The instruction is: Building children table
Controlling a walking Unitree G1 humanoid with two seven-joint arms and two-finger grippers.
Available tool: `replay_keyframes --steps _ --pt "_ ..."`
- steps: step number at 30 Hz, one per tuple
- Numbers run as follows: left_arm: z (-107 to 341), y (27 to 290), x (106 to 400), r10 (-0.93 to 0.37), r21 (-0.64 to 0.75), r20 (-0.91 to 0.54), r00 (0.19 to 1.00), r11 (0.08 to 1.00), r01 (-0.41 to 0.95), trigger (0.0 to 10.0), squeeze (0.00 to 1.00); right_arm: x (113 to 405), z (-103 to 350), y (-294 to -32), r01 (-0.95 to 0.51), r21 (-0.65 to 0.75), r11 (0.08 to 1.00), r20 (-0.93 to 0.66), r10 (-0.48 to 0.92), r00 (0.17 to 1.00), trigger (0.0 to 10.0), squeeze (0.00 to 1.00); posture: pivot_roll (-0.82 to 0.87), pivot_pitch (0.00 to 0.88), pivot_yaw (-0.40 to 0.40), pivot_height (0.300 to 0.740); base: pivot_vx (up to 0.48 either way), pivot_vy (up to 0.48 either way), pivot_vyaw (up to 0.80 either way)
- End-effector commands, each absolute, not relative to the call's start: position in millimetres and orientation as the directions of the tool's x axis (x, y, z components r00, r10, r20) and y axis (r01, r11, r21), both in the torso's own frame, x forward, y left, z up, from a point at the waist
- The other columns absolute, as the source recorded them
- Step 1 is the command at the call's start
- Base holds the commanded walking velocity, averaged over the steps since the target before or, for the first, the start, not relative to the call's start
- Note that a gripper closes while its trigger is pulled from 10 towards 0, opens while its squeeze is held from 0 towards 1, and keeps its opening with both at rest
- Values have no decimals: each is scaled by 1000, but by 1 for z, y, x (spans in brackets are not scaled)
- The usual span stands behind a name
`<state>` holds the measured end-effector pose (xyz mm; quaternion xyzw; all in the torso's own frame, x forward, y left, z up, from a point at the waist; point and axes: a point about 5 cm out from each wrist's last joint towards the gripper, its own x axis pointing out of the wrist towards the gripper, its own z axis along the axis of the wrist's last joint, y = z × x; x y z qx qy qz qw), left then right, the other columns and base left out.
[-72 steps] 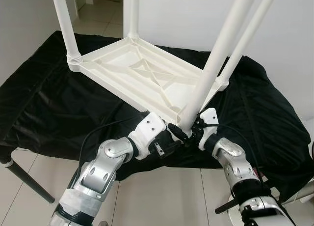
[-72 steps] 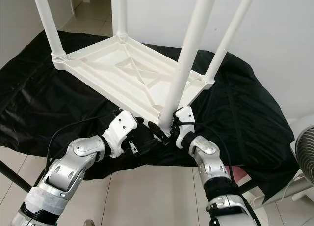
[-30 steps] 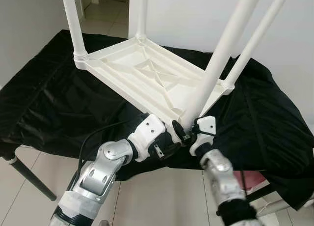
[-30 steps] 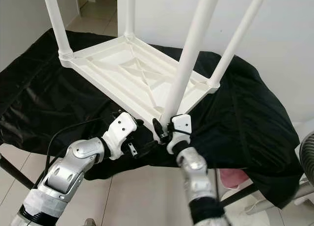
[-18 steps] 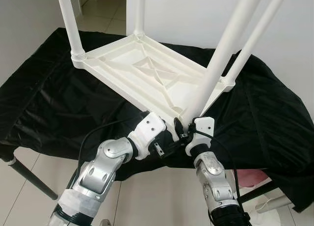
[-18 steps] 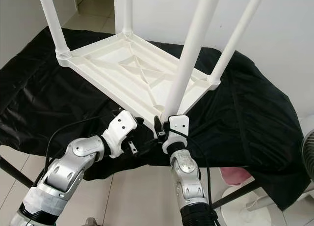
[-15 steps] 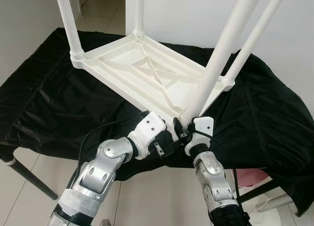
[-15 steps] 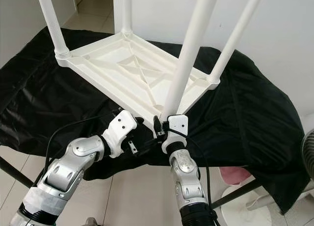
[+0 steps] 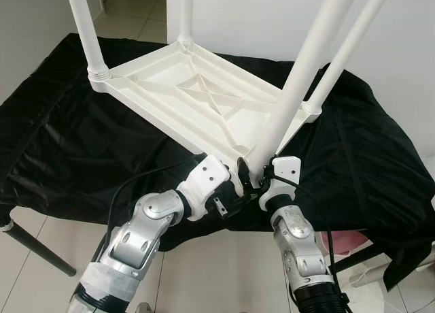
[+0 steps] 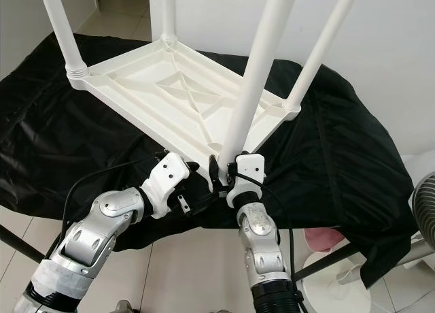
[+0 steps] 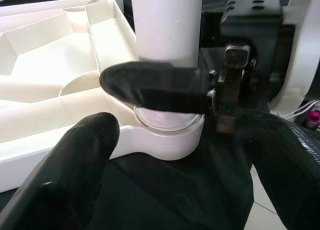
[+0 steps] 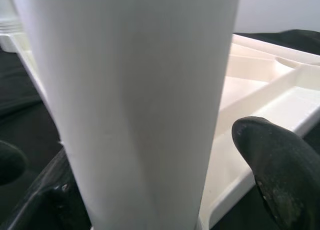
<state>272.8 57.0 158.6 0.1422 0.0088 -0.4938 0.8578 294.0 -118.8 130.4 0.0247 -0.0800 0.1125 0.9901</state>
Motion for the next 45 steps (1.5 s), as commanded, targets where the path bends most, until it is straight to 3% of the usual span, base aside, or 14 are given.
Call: replay_keyframes --steps 1,6,7,8,9,15,16,27,28,31,32,33,45 --pt "157 57 271 -838 231 -161 522 482 845 10000 0 291 127 -130 -272 53 961 145 262 954 10000 1000 16 76 -104 740 0 0 0" --pt "156 58 273 -835 237 -174 523 480 845 10000 0 290 126 -141 -318 36 947 133 311 941 10000 1000 16 74 -100 740 0 0 0" --pt "156 59 272 -839 238 -180 513 469 851 10000 0 290 126 -144 -340 24 940 130 335 933 10000 231 15 74 -98 740 0 0 0" --pt "156 59 272 -839 238 -180 513 469 851 10000 0 290 126 -144 -340 24 940 130 335 933 10000 231 15 74 -98 740 0 0 0" --pt "156 60 271 -845 233 -183 502 459 858 10000 0 291 125 -147 -363 19 932 126 358 925 10000 0 13 72 -89 740 0 0 0" --pt "156 65 268 -860 235 -201 469 422 876 10000 0 292 123 -154 -494 -8 870 100 492 865 10000 0 14 68 -79 740 0 0 0" --pt "155 69 264 -873 227 -216 437 390 892 10000 0 296 122 -157 -565 -37 824 74 566 821 10000 0 17 64 -71 740 0 0 0" --pt "154 74 260 -881 230 -244 405 353 907 10000 0 321 124 -154 -631 -94 770 27 636 771 10000 0 27 58 -66 740 0 0 0" --pt "154 74 260 -881 231 -245 405 353 907 10000 0 323 125 -153 -640 -102 761 22 645 764 9059 0 35 58 -67 740 0 0 0" --pt "153 75 260 -880 231 -246 407 354 906 10000 0 325 126 -151 -647 -104 755 21 652 758 8196 0 35 58 -67 740 0 0 0" --pt "154 75 260 -879 231 -246 407 355 906 10000 0 329 128 -151 -655 -108 748 24 661 750 4941 0 40 57 -74 740 0 0 0" --pt "154 75 260 -878 232 -247 409 357 905 10000 0 333 130 -150 -661 -114 741 28 668 744 39 0 41 58 -74 740 0 0 0" --pt "152 76 261 -871 225 -247 425 376 899 10000 0 334 125 -156 -669 -135 731 9 676 736 0 0 44 66 -79 740 0 0 0"
